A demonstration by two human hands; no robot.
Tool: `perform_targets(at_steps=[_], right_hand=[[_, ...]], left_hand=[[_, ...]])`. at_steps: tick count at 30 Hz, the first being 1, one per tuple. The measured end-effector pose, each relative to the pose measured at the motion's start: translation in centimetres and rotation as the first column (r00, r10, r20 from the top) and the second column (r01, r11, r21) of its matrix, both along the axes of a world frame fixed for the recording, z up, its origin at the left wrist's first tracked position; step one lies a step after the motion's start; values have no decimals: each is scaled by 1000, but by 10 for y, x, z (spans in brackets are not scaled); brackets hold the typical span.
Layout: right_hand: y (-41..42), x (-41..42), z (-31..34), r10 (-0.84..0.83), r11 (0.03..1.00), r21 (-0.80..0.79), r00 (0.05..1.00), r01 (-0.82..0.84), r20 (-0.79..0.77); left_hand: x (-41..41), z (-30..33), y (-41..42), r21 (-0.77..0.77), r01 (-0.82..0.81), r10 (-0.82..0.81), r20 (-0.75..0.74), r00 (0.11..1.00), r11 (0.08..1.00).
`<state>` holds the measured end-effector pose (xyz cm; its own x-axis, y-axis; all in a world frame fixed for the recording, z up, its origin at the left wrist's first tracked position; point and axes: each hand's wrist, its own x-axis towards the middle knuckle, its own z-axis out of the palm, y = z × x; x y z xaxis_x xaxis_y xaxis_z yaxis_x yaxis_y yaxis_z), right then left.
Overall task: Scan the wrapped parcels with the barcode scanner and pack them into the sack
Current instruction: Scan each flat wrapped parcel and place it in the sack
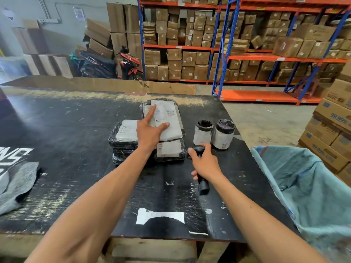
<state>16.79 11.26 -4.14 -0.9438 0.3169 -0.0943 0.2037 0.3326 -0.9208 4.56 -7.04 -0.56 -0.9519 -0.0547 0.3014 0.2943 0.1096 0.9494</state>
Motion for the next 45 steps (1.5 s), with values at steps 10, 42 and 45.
perform_targets(at_steps=[10,42,45], right_hand=[[-35,2,-66,48,961,253,971,-109,234],[344,54,-29,-137,976,-192,970,99,-201],[395,67,-52,-189,965,-209,971,157,-146]], left_hand=[[21,-9,-18,30,49,-48,-22,999,998],[75,-69,349,-57,622,-582,297,757,781],[82,-103,390,-195,534,-433,392,811,823]])
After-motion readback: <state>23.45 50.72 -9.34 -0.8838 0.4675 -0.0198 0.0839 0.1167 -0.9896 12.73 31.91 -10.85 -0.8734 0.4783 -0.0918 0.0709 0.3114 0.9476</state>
